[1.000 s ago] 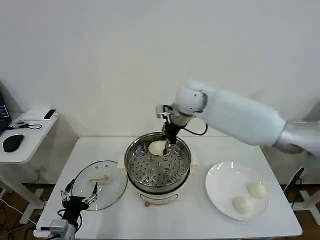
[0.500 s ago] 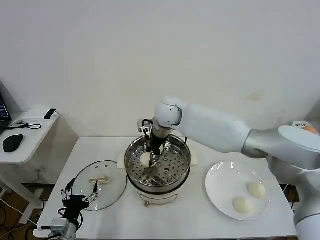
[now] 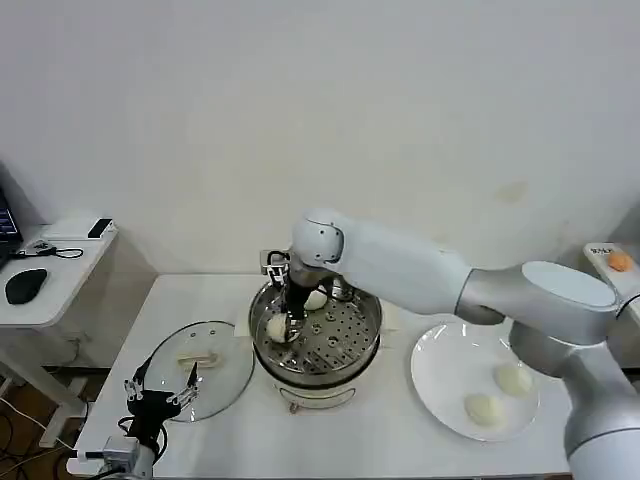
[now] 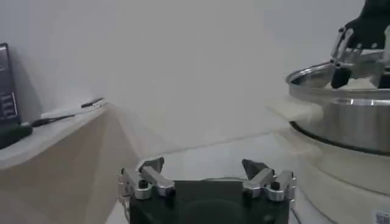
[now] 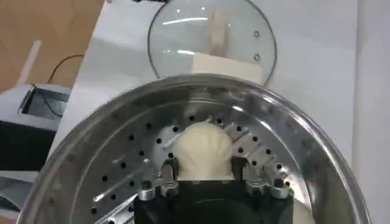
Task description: Take steamed baozi put them in steamer then cover it.
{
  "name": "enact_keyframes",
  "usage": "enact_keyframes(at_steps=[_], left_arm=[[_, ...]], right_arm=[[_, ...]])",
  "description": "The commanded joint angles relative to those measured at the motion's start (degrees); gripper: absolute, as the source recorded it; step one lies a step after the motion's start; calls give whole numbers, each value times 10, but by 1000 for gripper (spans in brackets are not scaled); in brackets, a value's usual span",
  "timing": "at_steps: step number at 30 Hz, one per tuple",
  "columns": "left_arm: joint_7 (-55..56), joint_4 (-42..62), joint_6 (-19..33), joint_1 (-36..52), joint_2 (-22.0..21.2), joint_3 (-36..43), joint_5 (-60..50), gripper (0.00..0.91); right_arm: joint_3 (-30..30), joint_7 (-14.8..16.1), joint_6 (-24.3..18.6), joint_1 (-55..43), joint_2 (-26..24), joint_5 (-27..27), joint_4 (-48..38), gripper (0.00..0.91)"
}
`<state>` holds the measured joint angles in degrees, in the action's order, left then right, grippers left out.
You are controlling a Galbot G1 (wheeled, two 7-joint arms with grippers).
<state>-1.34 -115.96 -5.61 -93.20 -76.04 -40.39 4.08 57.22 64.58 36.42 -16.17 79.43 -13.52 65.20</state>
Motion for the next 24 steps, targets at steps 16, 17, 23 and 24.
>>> enact_keyframes(at_steps=[16, 17, 23, 24], left_arm=[[-1, 3, 3, -4, -2, -2, 0, 907], [-1, 2, 3, -5, -2, -2, 0, 907], [-2, -10, 2, -13, -1, -1, -1, 907], [-2, -12, 2, -14, -2, -1, -1, 907]], right_arm=[[-26, 25, -11, -10, -44, 19, 48, 907], [-28, 28, -17, -13, -56, 22, 60, 907], [-39, 63, -34, -47, -175, 36, 153, 907], [-43, 66, -34, -52, -199, 36, 170, 907]])
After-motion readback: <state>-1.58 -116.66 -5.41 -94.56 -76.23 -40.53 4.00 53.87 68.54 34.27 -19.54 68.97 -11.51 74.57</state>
